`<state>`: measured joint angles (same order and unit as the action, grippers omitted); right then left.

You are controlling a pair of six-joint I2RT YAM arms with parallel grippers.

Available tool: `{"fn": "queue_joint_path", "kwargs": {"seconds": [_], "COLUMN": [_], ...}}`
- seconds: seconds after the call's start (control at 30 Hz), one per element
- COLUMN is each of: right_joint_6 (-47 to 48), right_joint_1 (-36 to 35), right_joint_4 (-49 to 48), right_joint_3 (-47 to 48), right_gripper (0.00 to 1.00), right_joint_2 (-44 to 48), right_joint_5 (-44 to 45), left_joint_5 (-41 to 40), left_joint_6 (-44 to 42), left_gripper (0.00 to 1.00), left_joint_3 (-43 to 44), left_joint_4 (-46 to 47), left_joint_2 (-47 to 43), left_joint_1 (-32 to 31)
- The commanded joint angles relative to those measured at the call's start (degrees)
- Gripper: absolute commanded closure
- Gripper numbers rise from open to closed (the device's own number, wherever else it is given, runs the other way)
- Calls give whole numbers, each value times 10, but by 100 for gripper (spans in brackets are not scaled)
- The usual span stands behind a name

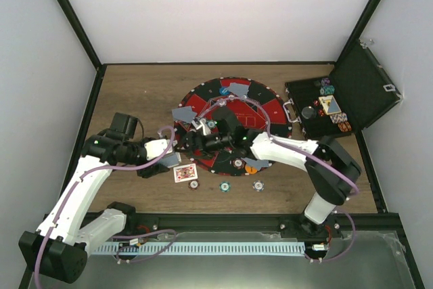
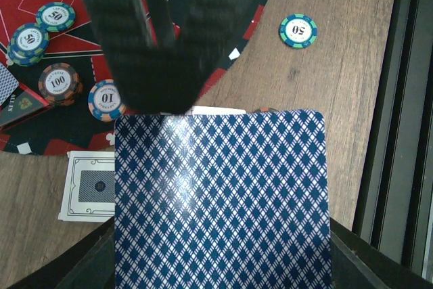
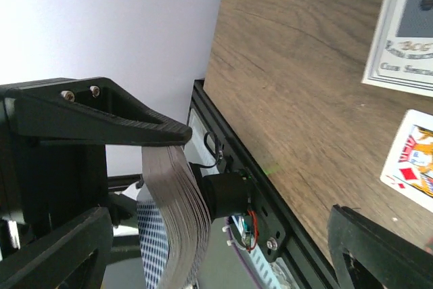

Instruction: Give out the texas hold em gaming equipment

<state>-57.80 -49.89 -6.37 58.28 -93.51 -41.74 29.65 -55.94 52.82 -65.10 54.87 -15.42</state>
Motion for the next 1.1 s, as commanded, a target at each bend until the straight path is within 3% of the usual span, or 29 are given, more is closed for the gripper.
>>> {"fn": "queue_joint_path", "kwargs": {"seconds": [0.0, 0.6, 0.87, 1.07], "right_joint_6": [-22, -51, -28, -7], "right_joint_1": [-19, -48, -46, -15], "right_joint_4": [-50, -126, -96, -76], "right_joint_3": [41, 63, 85, 41], "right_gripper": [12, 14, 17, 24], "right_joint_2": [-37, -121, -151, -143], "right_joint_5": [-28, -73, -77, -65], "left_joint_5": [17, 16, 15, 14], "left_joint_6": [-10, -11, -10, -11], "left_gripper": [96, 96, 96, 96], "left_joint_3": [13, 9, 10, 15], "left_joint_4": [1, 3, 0, -3], "left_joint_2": [-9, -8, -10, -12], "left_joint_1": [0, 0, 0, 0]}}
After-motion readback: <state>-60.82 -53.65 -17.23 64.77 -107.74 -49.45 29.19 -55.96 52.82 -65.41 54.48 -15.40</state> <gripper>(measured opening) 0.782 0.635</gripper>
